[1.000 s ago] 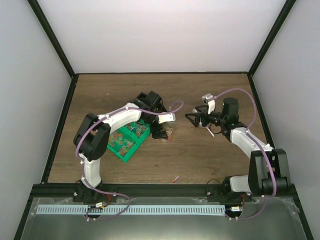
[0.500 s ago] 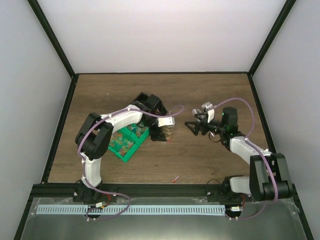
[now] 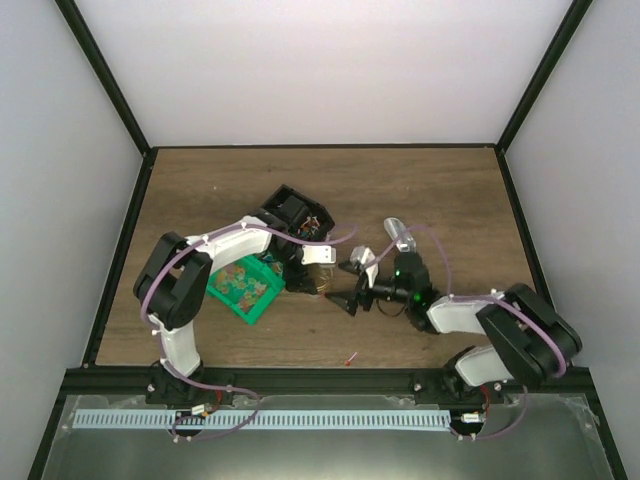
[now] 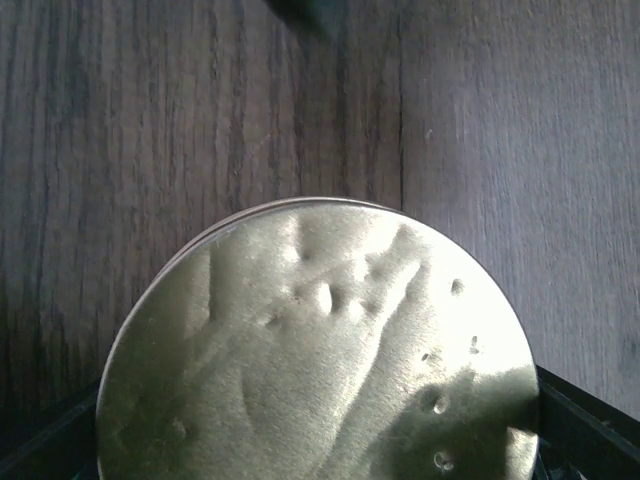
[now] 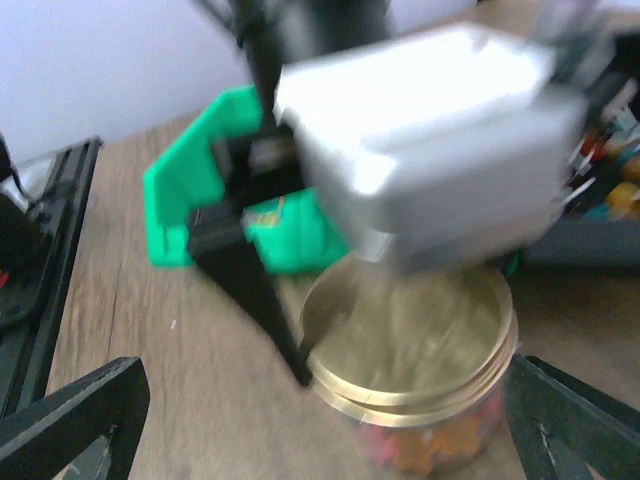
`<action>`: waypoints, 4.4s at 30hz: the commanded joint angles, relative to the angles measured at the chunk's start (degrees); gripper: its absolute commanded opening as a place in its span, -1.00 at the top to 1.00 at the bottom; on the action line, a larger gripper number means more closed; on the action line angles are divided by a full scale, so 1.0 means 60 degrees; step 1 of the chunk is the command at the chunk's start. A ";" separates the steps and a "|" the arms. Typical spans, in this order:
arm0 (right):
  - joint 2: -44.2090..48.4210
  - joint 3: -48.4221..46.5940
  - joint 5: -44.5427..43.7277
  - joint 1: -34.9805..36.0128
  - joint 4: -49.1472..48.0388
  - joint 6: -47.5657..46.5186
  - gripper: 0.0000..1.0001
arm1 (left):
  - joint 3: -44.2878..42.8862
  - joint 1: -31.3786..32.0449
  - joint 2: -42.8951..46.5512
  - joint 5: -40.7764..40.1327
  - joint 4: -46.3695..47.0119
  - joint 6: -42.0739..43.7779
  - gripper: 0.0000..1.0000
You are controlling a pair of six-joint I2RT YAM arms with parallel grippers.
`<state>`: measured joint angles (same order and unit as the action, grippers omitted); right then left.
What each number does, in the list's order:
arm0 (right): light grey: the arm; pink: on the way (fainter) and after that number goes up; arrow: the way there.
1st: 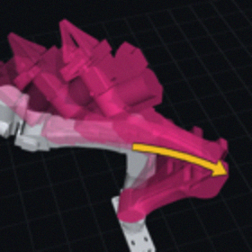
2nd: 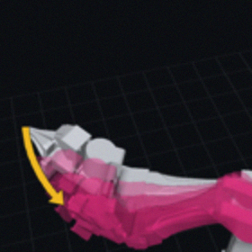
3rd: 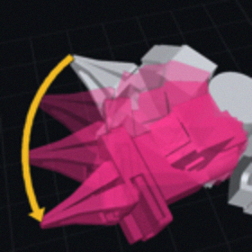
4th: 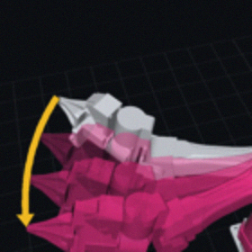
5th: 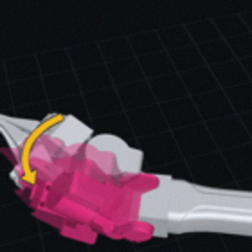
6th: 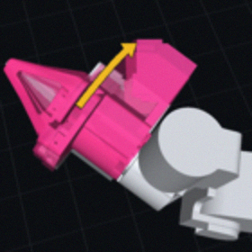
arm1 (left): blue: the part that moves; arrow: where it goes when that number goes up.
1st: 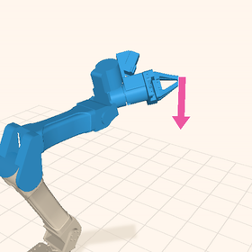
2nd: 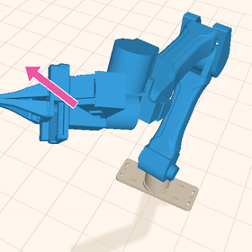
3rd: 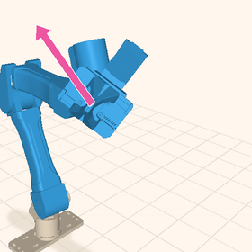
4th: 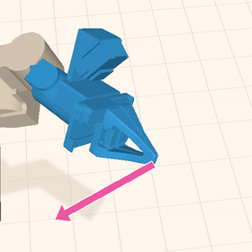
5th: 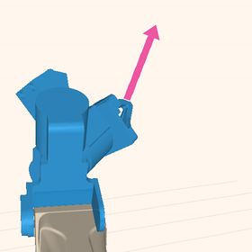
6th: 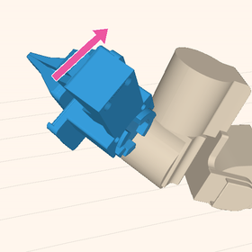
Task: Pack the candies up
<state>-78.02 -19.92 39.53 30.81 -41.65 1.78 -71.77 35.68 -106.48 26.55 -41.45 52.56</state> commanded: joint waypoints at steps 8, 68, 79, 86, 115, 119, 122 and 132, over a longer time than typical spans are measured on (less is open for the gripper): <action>-0.1657 0.1890 -0.2086 0.1061 -0.3581 -0.0848 -1.00 | 0.0435 -0.0027 0.0148 0.0058 -0.0587 0.0541 -0.80; -0.5613 0.0069 -0.2917 0.2068 -0.4045 -0.2262 -0.58 | 0.0498 -0.0024 0.0497 0.0729 0.0114 -0.0506 -1.00; -0.5557 0.0083 -0.3207 0.2072 -0.3897 -0.2090 -0.55 | 0.2386 -0.0086 0.2214 0.0876 0.2104 -0.2182 -1.00; -0.5550 0.0090 -0.3271 0.2072 -0.3851 -0.2019 -0.54 | 0.3259 0.0091 0.2826 0.0409 0.3870 -0.4174 -1.00; -0.5594 0.0010 -0.3283 0.2072 -0.3677 -0.2011 -0.45 | 0.3391 0.0484 0.2134 0.0079 0.4207 -0.4138 -0.76; -0.5594 0.0069 -0.3105 0.2072 -0.3788 -0.2024 -0.40 | 0.2975 0.0482 0.1763 0.0241 0.3095 -0.2541 -0.69; -0.5585 0.0091 -0.2986 0.2072 -0.3813 -0.2047 -0.35 | 0.2462 0.0470 0.1218 0.0191 0.1850 -0.1420 -0.67; -0.5466 0.0183 -0.2791 0.2072 -0.3810 -0.2062 -0.18 | 0.1126 0.0440 0.0207 -0.0175 -0.0027 0.1409 -0.68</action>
<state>-110.98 -19.77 19.62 42.92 -67.42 -10.04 -64.86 37.52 -101.38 27.88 -33.82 45.58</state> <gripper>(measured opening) 0.794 0.908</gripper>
